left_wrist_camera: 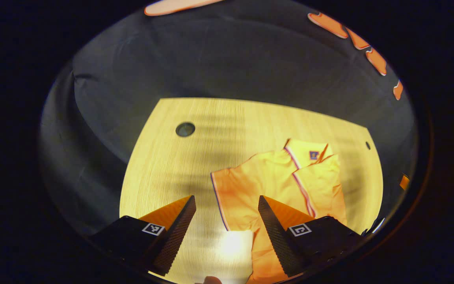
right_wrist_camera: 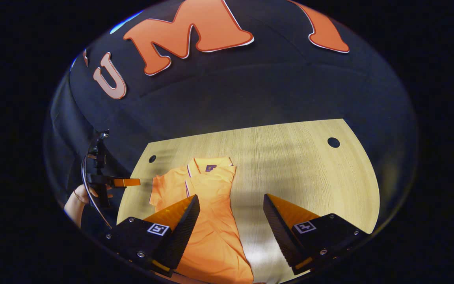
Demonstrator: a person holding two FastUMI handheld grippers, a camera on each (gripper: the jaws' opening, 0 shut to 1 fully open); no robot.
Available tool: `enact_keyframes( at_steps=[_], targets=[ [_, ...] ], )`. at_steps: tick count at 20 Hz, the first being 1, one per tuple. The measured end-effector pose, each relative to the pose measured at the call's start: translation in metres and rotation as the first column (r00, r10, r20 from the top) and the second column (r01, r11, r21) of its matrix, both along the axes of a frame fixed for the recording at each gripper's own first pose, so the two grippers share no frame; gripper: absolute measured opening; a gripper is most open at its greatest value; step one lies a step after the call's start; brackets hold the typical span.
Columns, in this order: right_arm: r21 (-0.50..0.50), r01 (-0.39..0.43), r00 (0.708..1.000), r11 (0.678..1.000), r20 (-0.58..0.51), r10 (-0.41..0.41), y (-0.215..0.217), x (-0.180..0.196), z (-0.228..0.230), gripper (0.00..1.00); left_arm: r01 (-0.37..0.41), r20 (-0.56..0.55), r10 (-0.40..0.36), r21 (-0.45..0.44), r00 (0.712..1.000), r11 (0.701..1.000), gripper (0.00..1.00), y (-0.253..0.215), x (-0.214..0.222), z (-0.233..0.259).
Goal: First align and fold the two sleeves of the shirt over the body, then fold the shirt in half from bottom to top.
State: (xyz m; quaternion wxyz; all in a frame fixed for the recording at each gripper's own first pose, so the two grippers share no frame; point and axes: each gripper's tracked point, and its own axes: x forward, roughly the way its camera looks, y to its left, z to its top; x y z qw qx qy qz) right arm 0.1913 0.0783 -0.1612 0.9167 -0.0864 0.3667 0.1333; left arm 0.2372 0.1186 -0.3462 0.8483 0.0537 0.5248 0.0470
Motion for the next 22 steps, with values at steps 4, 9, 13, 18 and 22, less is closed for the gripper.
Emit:
enact_keyframes(
  at_steps=[4,9,13,18,22],
  targets=[
    [0.021,0.01,0.999,1.0,-0.041,-0.009,-0.016,-0.002,-0.005,0.99,-0.064,-0.074,0.067,0.046,0.995,0.997,0.99,0.027,0.009,-0.036],
    [0.013,0.048,0.997,0.999,-0.062,-0.047,-0.034,-0.002,-0.014,0.99,-0.114,-0.193,0.124,0.062,0.973,0.992,0.99,0.038,-0.004,-0.078],
    [0.022,0.042,0.998,0.999,-0.056,-0.041,-0.033,-0.003,-0.013,0.99,-0.103,-0.195,0.11,0.044,0.975,0.994,0.98,0.033,-0.001,-0.08],
    [0.053,0.041,0.997,0.998,-0.074,-0.037,-0.027,-0.009,-0.016,0.99,-0.104,-0.201,0.11,0.038,0.973,0.994,0.98,0.032,-0.001,-0.078],
    [0.046,0.039,0.997,0.998,-0.062,-0.036,-0.027,-0.013,-0.014,0.99,-0.12,-0.17,0.12,0.012,0.978,0.993,0.36,0.024,0.0,-0.082]
  ],
)
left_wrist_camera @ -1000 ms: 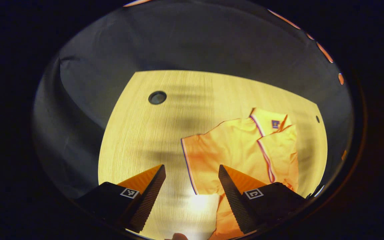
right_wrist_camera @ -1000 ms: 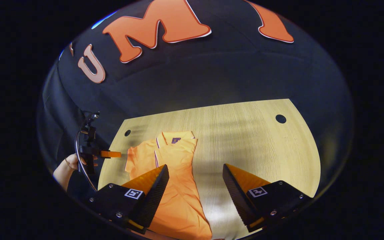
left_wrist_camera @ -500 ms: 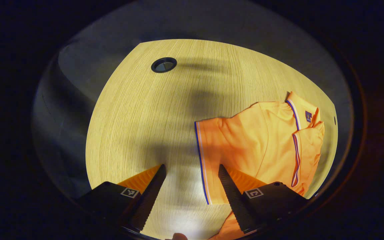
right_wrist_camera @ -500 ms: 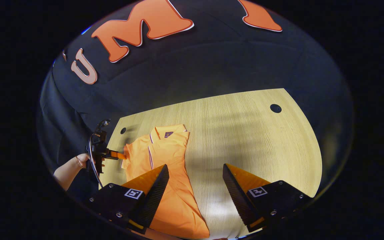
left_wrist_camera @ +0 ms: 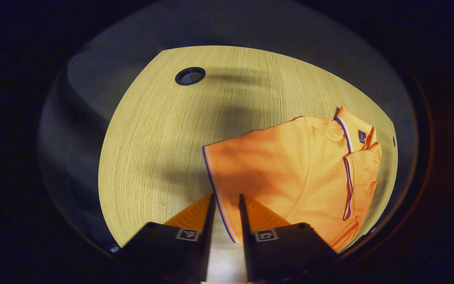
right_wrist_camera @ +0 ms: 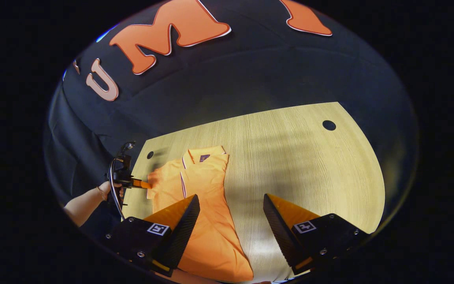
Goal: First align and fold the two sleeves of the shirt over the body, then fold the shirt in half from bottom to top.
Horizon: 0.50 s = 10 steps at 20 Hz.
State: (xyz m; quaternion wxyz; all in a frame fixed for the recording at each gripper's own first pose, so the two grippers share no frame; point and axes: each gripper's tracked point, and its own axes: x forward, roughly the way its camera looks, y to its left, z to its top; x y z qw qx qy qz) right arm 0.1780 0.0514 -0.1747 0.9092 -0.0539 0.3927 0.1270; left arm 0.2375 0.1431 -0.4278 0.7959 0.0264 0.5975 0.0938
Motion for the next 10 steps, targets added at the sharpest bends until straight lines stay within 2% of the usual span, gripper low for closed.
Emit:
enact_keyframes(
  at_steps=[1,5,10],
  targets=[
    [-0.003,0.002,1.0,1.0,0.006,-0.002,0.0,-0.001,0.001,0.99,0.01,0.005,-0.01,0.001,1.0,1.0,0.06,-0.001,0.0,-0.001],
    [0.026,0.008,1.0,1.0,0.017,-0.008,0.004,-0.006,0.004,0.99,0.052,-0.012,-0.052,0.019,0.999,0.998,0.02,-0.006,-0.004,0.004],
    [0.04,0.009,0.998,0.999,0.061,-0.011,0.002,-0.012,0.017,0.99,0.146,0.041,-0.153,0.13,0.987,0.981,0.02,-0.018,0.007,0.044]
  ],
)
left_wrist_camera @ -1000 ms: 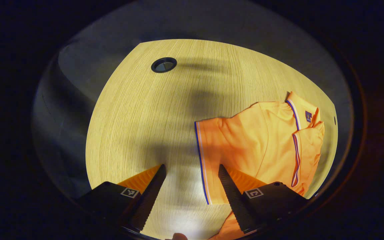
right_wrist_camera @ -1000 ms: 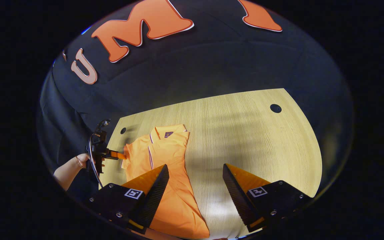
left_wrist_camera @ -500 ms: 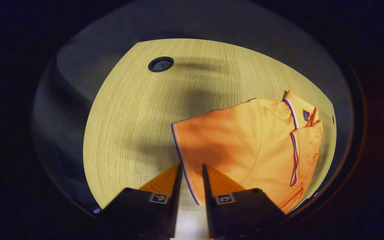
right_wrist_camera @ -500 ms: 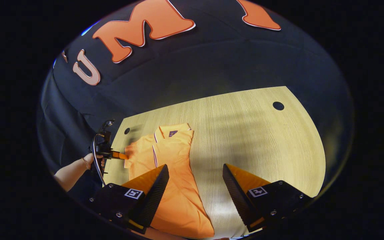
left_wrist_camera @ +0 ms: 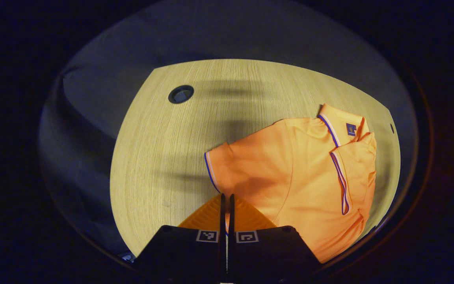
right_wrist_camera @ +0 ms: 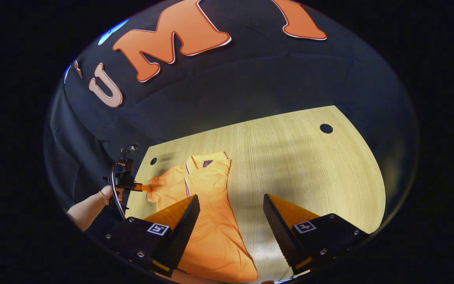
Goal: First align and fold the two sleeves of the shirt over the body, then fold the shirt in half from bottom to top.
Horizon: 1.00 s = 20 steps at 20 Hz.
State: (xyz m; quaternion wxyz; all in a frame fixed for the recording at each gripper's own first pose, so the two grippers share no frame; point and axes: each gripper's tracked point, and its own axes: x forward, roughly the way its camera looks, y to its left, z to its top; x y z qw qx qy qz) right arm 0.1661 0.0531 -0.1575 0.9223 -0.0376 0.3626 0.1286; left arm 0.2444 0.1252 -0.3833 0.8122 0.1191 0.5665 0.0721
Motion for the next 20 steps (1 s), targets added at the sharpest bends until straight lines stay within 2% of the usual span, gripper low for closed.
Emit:
enact_keyframes(
  at_steps=[5,10,15,20],
  targets=[
    [-0.013,-0.013,0.998,1.0,0.064,0.014,-0.005,-0.006,0.016,0.99,0.114,0.039,-0.117,0.078,0.992,0.99,0.02,-0.044,0.004,0.037],
    [-0.018,-0.021,0.993,1.0,0.115,0.022,-0.013,-0.013,0.03,0.99,0.208,0.057,-0.212,0.057,0.976,0.976,0.01,-0.112,-0.001,0.063],
    [-0.004,-0.016,0.992,1.0,0.128,0.016,-0.026,-0.019,0.038,0.99,0.292,0.043,-0.292,0.008,0.956,0.957,0.02,-0.189,-0.004,0.049],
    [-0.012,0.006,0.992,1.0,0.127,-0.004,-0.047,-0.025,0.038,0.99,0.308,-0.009,-0.309,-0.058,0.951,0.95,0.01,-0.249,-0.011,0.005]
  ],
)
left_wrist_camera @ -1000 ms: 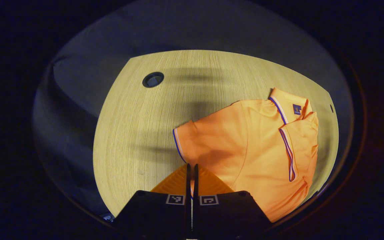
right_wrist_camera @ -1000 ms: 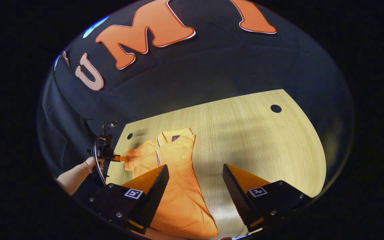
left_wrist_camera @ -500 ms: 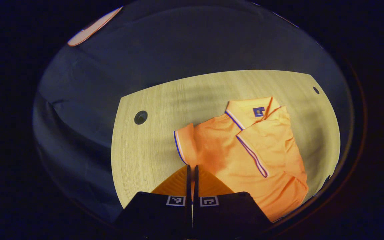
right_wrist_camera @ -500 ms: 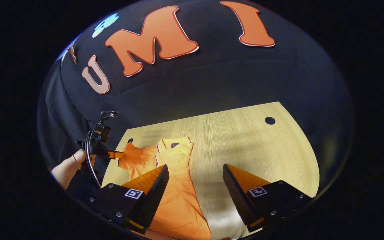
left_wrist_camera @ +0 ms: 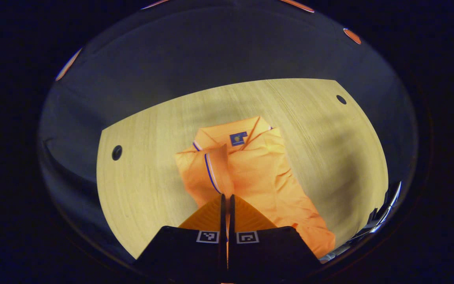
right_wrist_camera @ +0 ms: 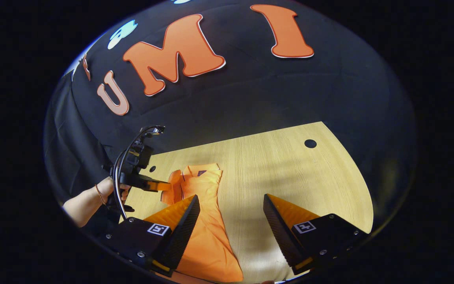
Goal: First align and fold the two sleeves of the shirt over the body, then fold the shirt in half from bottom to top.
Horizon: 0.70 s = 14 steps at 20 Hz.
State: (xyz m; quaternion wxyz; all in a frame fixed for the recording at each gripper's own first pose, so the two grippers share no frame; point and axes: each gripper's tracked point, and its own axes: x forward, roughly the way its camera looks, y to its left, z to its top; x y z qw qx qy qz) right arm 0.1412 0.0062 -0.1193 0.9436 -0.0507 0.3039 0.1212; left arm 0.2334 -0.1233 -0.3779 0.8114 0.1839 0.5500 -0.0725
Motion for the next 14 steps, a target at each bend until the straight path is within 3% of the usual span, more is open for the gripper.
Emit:
enact_keyframes(
  at_steps=[6,8,11,14],
  targets=[
    [0.007,0.045,0.999,0.999,-0.026,-0.045,-0.02,-0.003,-0.01,0.99,0.007,-0.049,-0.01,-0.056,0.999,0.998,0.04,-0.042,-0.008,-0.036],
    [0.003,0.052,0.998,0.999,-0.035,-0.051,-0.023,-0.004,-0.014,0.99,0.007,-0.053,-0.014,-0.126,0.999,0.992,0.16,-0.056,-0.017,-0.041],
    [-0.001,0.049,0.998,0.999,-0.048,-0.049,-0.019,-0.004,-0.019,0.99,0.001,-0.025,-0.004,-0.151,1.0,0.989,1.0,-0.062,-0.011,-0.034],
    [0.001,0.028,0.998,1.0,-0.06,-0.028,-0.005,-0.005,-0.025,0.99,-0.009,0.029,0.014,-0.164,0.999,0.986,0.99,-0.053,-0.009,-0.012]
  ],
)
